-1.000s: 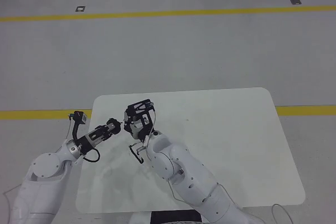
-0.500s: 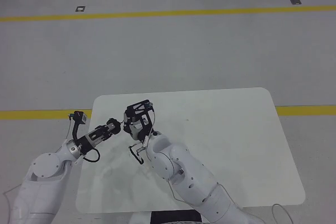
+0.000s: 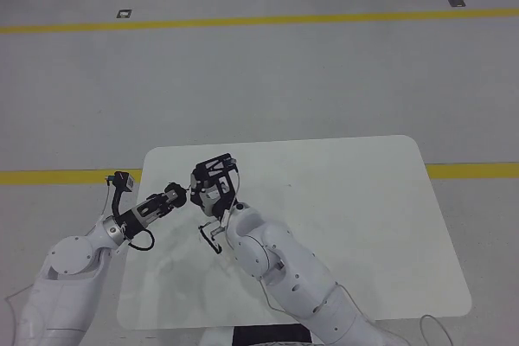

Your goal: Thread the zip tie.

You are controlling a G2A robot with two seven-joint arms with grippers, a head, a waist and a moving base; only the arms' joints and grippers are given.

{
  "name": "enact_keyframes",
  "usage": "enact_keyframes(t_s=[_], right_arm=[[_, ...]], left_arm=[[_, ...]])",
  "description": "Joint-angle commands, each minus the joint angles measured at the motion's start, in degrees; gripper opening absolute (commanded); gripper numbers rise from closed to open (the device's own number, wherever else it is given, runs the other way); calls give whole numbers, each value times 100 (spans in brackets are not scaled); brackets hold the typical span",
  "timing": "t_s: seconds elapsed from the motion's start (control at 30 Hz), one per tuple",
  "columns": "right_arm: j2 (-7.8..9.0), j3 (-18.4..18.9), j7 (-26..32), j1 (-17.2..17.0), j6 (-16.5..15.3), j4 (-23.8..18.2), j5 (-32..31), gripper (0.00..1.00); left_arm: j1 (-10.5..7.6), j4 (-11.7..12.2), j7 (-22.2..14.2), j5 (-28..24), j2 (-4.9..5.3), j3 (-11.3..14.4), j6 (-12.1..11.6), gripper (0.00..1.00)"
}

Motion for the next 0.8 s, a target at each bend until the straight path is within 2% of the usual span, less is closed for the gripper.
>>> enact_keyframes(t_s=[0.0, 0.77], right_arm=[[8, 8, 10, -20, -7, -32, -16, 0], [9, -32, 46, 37, -46, 119, 87, 0]], left_arm=[[0, 0, 0, 0, 0, 0, 0, 0], [0, 0, 0, 0, 0, 0, 0, 0]])
